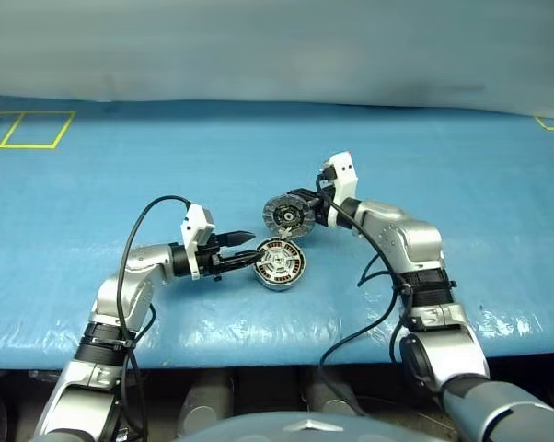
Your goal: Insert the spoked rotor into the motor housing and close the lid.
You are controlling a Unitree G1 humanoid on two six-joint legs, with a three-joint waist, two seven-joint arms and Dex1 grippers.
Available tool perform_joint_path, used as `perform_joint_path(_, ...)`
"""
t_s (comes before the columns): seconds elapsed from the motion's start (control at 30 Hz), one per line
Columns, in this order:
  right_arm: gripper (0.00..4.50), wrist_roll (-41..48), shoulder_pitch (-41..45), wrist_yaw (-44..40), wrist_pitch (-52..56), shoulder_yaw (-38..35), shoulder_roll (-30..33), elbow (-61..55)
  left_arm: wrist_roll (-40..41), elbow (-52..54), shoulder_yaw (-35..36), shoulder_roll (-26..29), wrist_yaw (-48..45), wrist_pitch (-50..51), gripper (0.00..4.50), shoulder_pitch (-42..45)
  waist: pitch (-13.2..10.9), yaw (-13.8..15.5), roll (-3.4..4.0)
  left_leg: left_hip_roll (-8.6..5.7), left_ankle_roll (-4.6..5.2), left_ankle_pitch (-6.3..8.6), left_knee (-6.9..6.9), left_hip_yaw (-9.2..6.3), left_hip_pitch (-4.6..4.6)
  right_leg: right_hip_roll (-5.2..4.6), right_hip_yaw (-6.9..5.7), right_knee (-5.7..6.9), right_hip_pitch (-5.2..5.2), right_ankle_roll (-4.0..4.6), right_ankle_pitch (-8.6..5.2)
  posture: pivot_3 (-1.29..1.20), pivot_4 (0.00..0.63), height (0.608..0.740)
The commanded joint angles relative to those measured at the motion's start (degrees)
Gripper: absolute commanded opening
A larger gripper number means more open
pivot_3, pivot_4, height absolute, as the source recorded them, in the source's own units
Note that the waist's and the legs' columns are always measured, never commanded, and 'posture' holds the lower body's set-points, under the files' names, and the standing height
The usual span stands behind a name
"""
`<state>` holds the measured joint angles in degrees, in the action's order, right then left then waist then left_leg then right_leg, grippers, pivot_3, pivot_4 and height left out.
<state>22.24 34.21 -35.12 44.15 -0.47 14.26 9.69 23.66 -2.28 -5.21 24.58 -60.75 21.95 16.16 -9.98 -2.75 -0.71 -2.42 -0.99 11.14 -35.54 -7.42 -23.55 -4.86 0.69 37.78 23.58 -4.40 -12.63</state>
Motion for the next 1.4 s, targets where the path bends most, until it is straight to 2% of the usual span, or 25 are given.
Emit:
perform_joint_path(0.03,0.03,3.2,-2.34,-1.81,1.65,-0.26,0.37,-6.02,1.0,0.12,1.7,0.57,0.01,-0.5,2.6,0.8,0.0,-0.09,0.0,0.01,0.0,0.0,0.0,0.0,0.0,0.01,0.0,0.0,0.0,-0.01,0.01,0.0,0.15,0.74)
perform_joint_path(0.23,0.03,11.28,-8.78,-6.98,2.75,-2.17,0.19,-15.04,2.55,0.17,4.09,0.92,0.23,0.13,2.6,0.58,0.0,-0.18,0.0,0.07,-0.02,-0.01,-0.02,-0.03,0.0,0.07,0.0,0.0,0.0,-0.05,-0.01,0.0,0.15,0.74)
perform_joint_path(0.53,0.03,11.59,-17.32,-10.27,-1.3,2.47,2.47,-23.51,7.42,1.58,8.83,1.76,0.61,2.88,2.6,-1.25,0.0,-0.12,0.0,0.07,-0.02,-0.01,-0.05,-0.04,0.01,0.07,0.0,0.01,-0.02,-0.25,-0.12,0.0,0.15,0.74)
perform_joint_path(1.03,0.03,-2.25,-25.21,-4.55,-7.89,15.97,5.05,-20.58,6.39,2.75,5.36,1.67,0.81,3.58,2.6,-1.18,0.04,0.6,-0.02,0.08,-0.06,-0.02,-0.07,-0.04,0.09,0.07,0.0,0.0,-0.12,-0.21,-0.14,0.0,0.15,0.74)
perform_joint_path(1.23,0.03,-1.45,-27.59,-3.8,-13.91,13.63,3.11,-21.95,3.65,2.9,0.98,3.26,-0.94,2.7,2.6,-0.27,0.07,0.64,-0.04,0.11,-0.08,-0.04,-0.08,-0.03,0.21,0.08,0.0,0.0,-0.26,0.11,-0.29,0.0,0.15,0.74)
perform_joint_path(1.4,0.03,0.56,-27.48,-2.24,-15.71,10.84,1.73,-27.22,3.43,2.12,0.95,3.73,-1.56,2.47,2.6,-0.14,0.06,0.75,-0.03,0.11,-0.08,-0.05,-0.08,-0.04,0.11,0.08,0.0,-0.01,-0.14,0.13,-0.28,0.0,0.15,0.74)
